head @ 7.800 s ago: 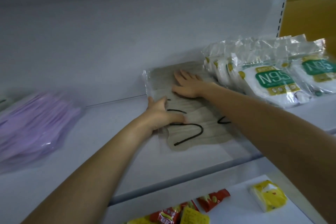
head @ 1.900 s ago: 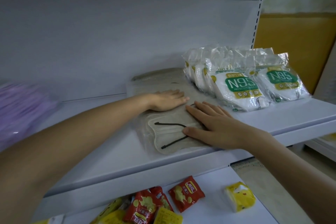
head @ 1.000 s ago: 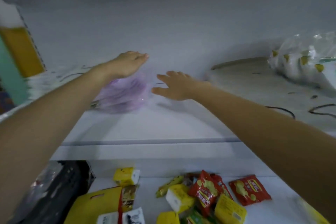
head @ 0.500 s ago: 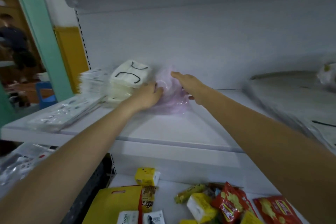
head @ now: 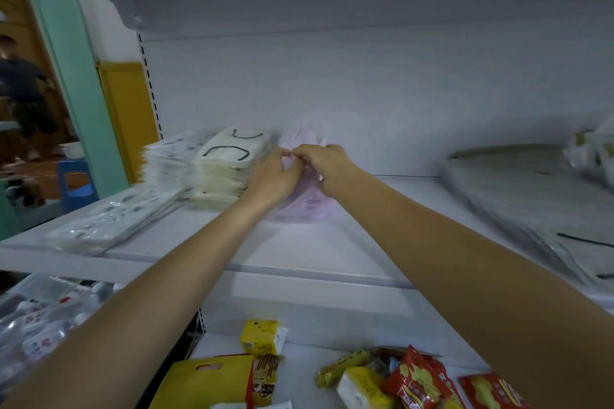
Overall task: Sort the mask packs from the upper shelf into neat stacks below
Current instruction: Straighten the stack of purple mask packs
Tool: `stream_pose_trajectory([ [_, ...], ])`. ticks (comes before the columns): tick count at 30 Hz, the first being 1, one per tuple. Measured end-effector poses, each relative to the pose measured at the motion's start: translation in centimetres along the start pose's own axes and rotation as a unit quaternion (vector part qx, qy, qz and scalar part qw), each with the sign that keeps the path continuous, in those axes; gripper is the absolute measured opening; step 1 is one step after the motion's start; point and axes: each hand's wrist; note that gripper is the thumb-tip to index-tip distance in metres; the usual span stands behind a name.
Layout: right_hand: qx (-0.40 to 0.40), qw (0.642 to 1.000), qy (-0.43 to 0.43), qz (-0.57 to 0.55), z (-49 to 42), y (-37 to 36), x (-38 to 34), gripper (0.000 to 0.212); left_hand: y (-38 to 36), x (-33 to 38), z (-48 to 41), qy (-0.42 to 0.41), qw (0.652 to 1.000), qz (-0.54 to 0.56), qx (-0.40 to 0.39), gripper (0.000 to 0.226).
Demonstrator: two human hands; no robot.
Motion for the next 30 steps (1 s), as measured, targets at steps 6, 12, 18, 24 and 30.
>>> stream_pose_trajectory([
  [6,-0.013,0.998,-0.053,-0.015,0.1,-1.4,0.0,0.01,-0.3,0.1,0.6,0.016,0.999,0.026,0.035,0.033],
  [12,-0.015,0.994,0.103,0.04,1.4,-1.8,-0.5,0.059,0.8,1.1,1.7,0.011,0.981,0.169,0.094,0.016],
  [18,-0.081,0.902,0.311,0.289,6.4,6.8,-7.2,0.083,-0.4,7.3,3.7,-0.025,0.941,0.337,0.023,0.03],
  [24,-0.097,0.751,0.169,0.63,7.3,18.9,-6.3,0.098,-4.4,8.4,5.3,-0.139,0.97,0.053,-0.194,0.02],
  [30,-0.103,0.777,0.171,0.597,7.2,22.0,-3.7,0.099,-3.3,8.5,1.3,-0.337,0.903,-0.222,-0.149,0.104],
])
Point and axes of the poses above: each hand's wrist, its own z-axis away from the middle knuckle, its own y-axis out of the back of the hand, x = y × z, and after that the axes turned 2 degrees about -y, right-handed
